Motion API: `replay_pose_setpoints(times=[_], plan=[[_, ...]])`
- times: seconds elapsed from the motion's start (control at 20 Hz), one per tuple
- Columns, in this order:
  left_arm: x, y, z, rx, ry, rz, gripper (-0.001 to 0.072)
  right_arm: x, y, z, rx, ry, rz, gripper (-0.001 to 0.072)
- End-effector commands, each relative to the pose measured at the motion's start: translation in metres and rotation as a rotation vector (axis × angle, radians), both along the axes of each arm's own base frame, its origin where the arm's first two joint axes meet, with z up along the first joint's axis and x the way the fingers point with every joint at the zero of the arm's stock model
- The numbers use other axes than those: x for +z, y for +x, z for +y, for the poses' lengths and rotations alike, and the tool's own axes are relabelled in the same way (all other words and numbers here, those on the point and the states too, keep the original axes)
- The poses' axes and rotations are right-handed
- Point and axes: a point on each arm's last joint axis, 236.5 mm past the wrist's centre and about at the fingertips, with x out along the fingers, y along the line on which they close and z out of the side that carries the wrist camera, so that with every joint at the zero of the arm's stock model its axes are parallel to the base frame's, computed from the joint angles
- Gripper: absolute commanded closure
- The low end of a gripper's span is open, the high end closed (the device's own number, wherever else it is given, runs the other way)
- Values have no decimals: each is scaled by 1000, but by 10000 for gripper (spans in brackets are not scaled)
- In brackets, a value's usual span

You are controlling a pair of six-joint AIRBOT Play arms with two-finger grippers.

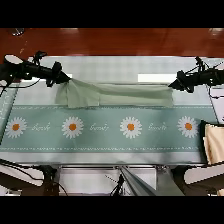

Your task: Fold the shirts.

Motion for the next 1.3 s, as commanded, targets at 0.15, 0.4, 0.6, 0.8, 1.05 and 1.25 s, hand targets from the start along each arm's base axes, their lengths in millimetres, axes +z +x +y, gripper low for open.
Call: replay_pose_setpoints(times=[0.15,0.4,0.6,0.8,1.05,1.25], plan=[[-36,25,4,26,-12,46,673,-26,24,2,-64,61,-4,635],[-9,14,46,-36,46,63,5,13,31,-23,-8,61,-83,90],[-4,-59,165,-8,438,270,5,11,-12,-83,-12,-44,28,91],[19,-59,166,138,545,16,4,-25,-30,-62,-26,25,105,91],[40,-91,25,-42,344,-291,6,-51,-39,2,105,84,162,92],[24,-111,-48,-218,308,-284,18,-47,-30,42,156,97,143,635]])
